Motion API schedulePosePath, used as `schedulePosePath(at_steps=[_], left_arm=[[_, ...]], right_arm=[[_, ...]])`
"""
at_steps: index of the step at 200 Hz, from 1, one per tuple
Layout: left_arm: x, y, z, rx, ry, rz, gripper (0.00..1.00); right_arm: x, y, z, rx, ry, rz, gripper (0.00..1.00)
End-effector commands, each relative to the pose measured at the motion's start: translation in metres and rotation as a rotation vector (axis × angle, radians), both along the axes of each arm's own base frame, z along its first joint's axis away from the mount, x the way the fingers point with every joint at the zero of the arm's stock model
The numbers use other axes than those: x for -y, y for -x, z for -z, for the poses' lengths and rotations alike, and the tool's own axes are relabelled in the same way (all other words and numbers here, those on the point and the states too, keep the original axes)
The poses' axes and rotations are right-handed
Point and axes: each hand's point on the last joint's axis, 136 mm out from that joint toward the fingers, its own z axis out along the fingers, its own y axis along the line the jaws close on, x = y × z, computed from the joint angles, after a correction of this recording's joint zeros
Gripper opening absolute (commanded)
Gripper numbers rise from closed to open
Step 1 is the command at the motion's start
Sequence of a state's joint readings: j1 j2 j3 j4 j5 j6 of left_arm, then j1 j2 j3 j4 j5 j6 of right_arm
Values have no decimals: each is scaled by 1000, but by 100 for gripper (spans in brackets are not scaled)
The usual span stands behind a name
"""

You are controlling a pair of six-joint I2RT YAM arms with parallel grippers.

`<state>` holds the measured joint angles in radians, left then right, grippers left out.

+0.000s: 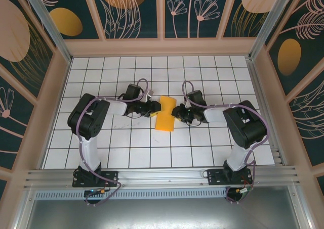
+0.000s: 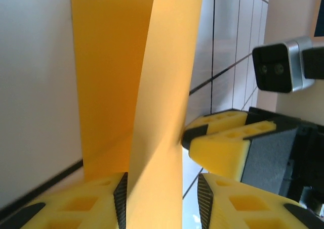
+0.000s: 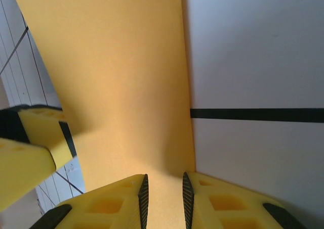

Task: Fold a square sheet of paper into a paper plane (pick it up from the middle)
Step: Fold the triangle a second time at the center of the table.

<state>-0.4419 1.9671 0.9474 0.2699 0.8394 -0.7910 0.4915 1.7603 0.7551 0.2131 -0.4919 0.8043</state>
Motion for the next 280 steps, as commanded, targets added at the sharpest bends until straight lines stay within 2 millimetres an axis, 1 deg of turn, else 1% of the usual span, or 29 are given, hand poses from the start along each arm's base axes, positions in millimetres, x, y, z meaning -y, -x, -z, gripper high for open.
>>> schedulePosePath(at_steps=[1,50,66,74,84,104,124,148,176,181,183,187,198,210,218,222,224,233,239,248,262,271,280], left_arm=[[7,11,-22,23,90,32,40],[9,21,-22,9,110,37,34],[10,22,-23,10,119,33,28],[9,22,-23,11,116,27,22],[8,22,-24,18,113,20,17],[7,24,-30,31,117,24,9],[4,29,-35,51,107,33,2],[0,37,-39,66,85,57,0],[-6,44,-51,95,70,76,0],[-8,45,-49,93,49,76,0],[-8,44,-57,114,51,76,0],[-10,43,-63,130,45,73,0],[-17,36,-76,161,12,42,0],[-29,29,-95,204,-36,16,0],[-39,23,-107,240,-104,0,0],[-47,23,-105,242,-160,-14,0],[-48,18,-115,268,-173,-21,0],[-62,12,-129,307,-280,-56,0],[-69,9,-141,332,-320,-73,0],[-79,7,-152,352,-377,-98,0],[-83,7,-160,358,-397,-115,0],[-80,9,-158,350,-395,-102,0],[-76,10,-151,339,-407,-92,0]], right_arm=[[0,7,3,-15,-15,2,29],[-5,2,-10,20,-58,2,30],[-7,0,-19,42,-79,0,30],[-8,0,-24,58,-87,1,31],[-6,-1,-33,81,-90,12,34],[3,-4,-49,138,-82,46,40],[17,-6,-57,184,-38,96,42],[29,-4,-60,214,-6,136,43],[31,-2,-60,214,-8,139,43],[31,-2,-59,213,-7,141,43],[31,-2,-60,215,-8,142,43],[31,-2,-60,215,-7,144,43],[33,-3,-62,222,-6,157,43],[38,-4,-66,237,-1,186,43],[42,-4,-67,242,9,204,43],[44,-5,-69,247,14,215,43],[45,-5,-69,249,18,219,43],[50,-4,-70,254,33,239,43],[54,-4,-71,260,46,254,43],[60,-3,-71,263,65,276,43],[68,-2,-70,264,84,309,43],[71,-1,-70,267,88,325,44],[73,-1,-70,268,86,335,44]])
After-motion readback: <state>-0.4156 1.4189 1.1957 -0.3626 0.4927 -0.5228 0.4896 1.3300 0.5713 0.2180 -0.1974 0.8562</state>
